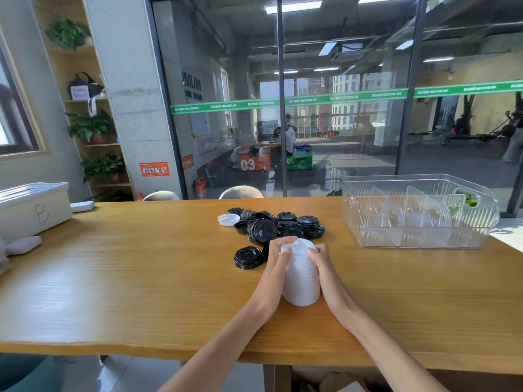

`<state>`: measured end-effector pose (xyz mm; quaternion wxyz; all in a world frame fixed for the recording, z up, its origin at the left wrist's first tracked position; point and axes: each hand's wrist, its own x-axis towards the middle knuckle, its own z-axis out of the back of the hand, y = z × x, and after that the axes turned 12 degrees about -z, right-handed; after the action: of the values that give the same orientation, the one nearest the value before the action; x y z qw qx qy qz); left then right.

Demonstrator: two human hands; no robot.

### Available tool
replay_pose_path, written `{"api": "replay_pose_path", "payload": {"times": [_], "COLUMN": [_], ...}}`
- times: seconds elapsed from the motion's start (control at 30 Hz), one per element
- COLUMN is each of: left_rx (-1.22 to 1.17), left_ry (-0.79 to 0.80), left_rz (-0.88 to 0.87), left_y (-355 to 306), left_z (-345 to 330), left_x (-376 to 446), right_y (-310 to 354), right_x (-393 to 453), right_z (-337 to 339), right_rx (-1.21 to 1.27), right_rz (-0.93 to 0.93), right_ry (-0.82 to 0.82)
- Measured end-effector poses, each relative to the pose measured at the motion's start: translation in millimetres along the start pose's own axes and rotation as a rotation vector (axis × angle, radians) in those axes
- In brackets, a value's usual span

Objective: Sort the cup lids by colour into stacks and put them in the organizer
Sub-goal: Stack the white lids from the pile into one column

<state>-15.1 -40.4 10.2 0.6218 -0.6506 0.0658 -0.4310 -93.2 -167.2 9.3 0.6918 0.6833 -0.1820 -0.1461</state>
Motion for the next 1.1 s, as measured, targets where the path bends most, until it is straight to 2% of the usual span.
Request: {"api": "replay_pose_path", "payload": {"times": [0.6,0.9,1.1], "left_rx": [0.036,0.004,0.029], "left_ry": [0.018,0.029,-0.078], "left_rz": [0.006,-0.007,-0.022], "left_y": [6,8,14], "left_z": [2,4,7], "left_x": [3,1,3], "right_y": [-5,3,8], "right_x": [6,-4,-8], "right_z": [0,-1,-3], "right_rx": [-0.034,-0.044,-0.092], "right_rz": [0.052,-0.028,-0.052], "right_ry": [-0.037,-0.021,-0.034]}}
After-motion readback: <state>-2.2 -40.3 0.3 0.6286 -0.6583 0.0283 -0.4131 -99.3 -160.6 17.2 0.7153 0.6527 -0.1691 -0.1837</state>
